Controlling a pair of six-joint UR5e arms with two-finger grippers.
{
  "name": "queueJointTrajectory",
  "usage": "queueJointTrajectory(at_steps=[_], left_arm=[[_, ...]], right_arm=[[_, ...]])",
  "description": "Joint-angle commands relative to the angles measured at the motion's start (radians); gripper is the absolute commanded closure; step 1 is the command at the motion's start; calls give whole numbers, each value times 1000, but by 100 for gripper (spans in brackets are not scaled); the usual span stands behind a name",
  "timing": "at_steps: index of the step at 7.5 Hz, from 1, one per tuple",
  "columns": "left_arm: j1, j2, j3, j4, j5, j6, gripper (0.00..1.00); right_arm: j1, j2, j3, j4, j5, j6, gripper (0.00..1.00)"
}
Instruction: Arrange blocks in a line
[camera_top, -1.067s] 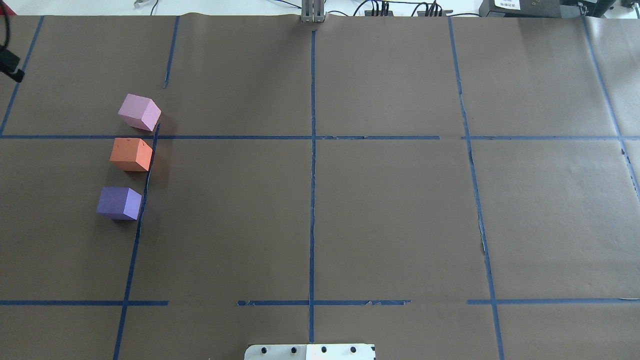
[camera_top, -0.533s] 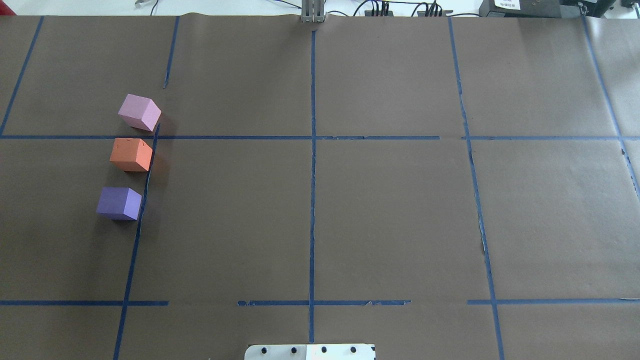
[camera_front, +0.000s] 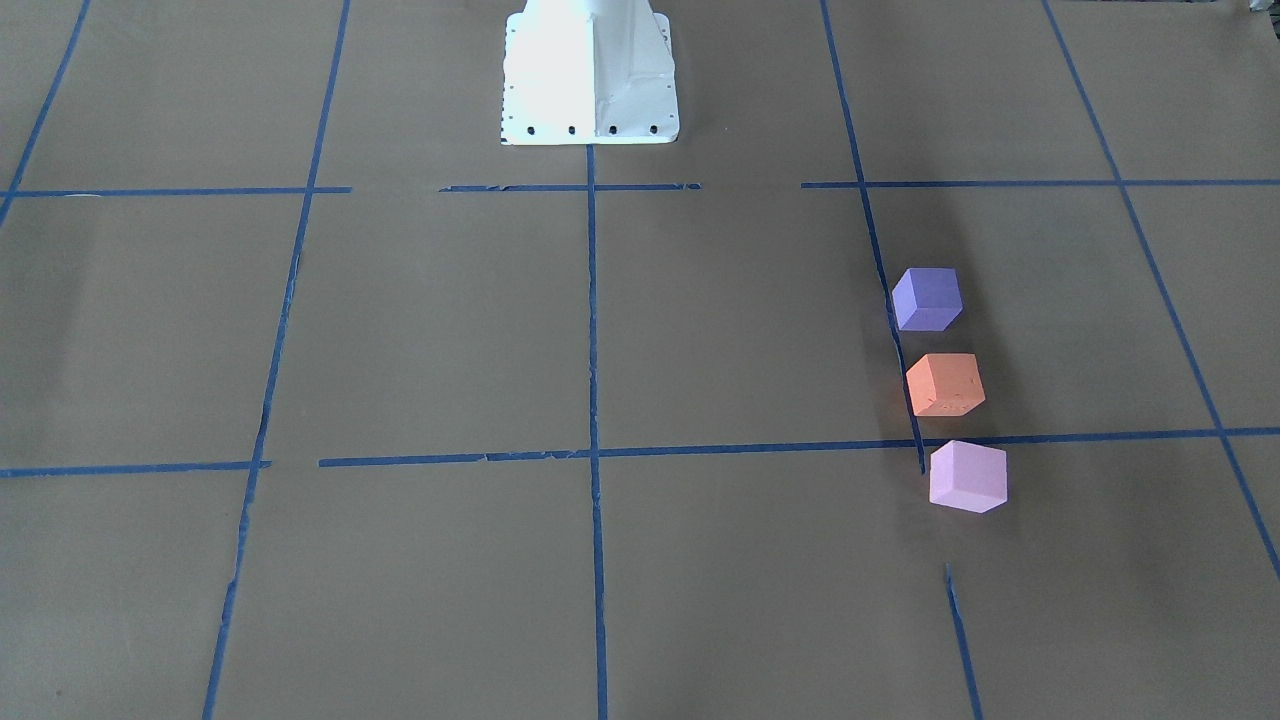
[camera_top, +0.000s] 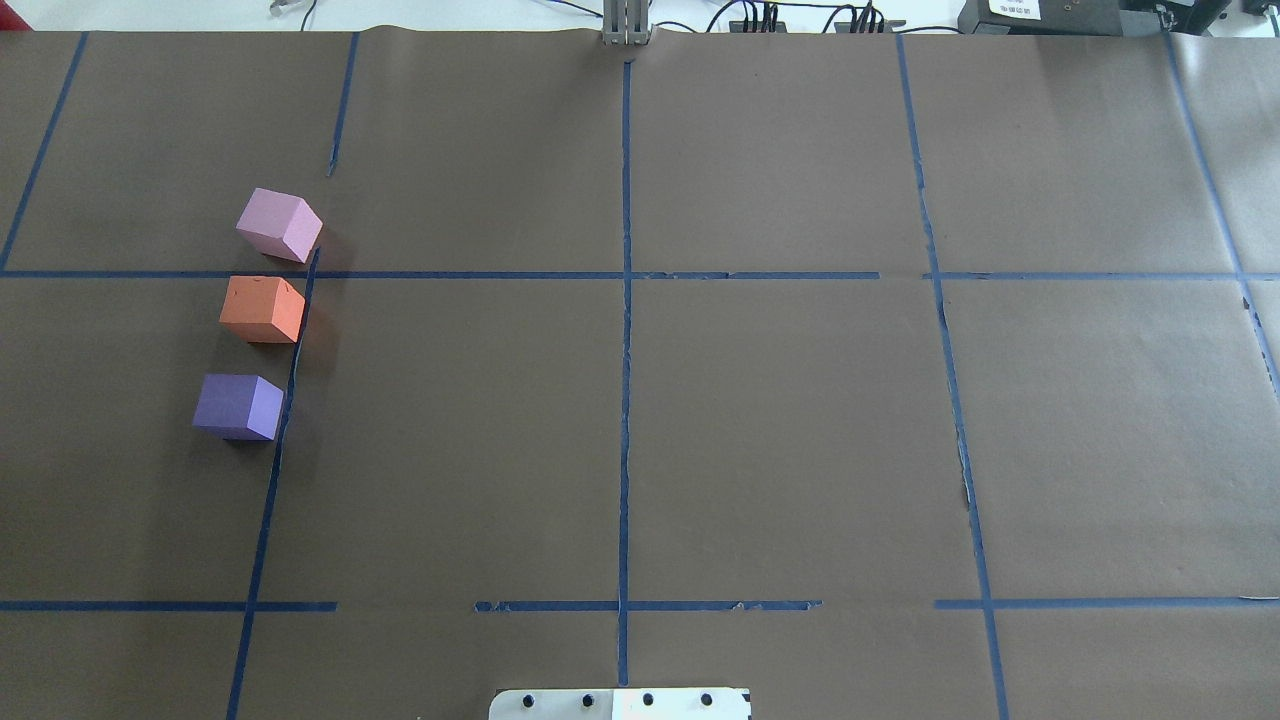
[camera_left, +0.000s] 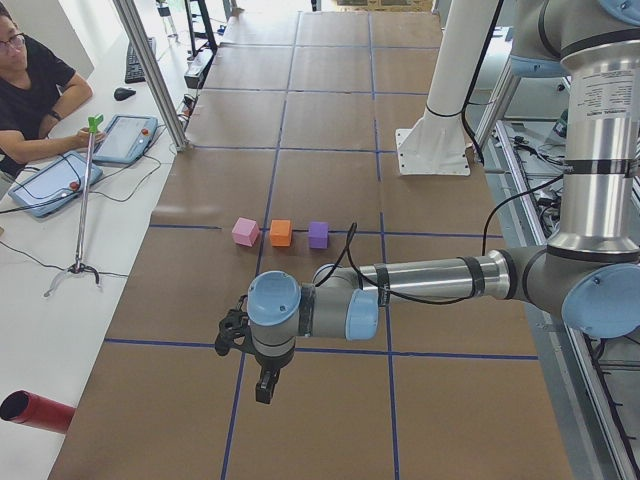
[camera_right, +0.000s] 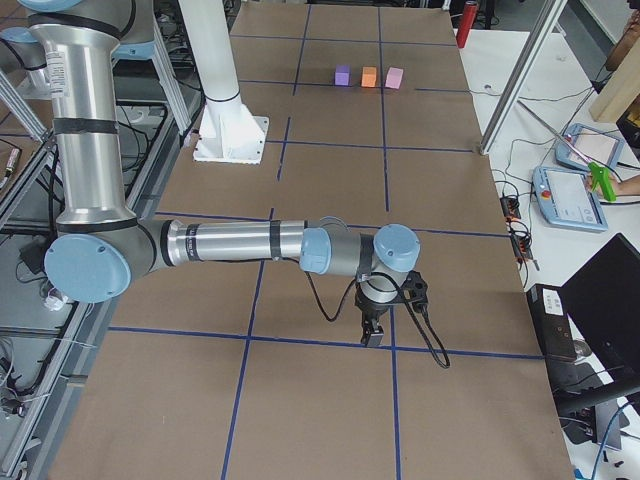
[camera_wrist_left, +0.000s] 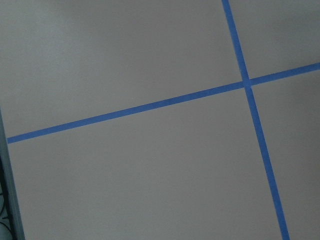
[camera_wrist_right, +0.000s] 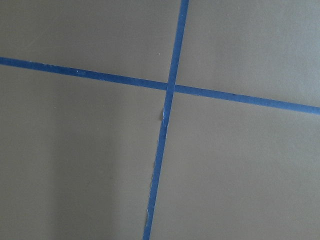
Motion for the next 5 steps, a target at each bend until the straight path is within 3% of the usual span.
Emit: queueJointTrajectory(at_steps=[1,5], left_arm=[[7,-2,-68,8,-2,-124,0],[43,0,-85,14,-26,-185,0]], right_arm=[[0,0,0,0,0,0,0],[0,0,0,0,0,0,0]])
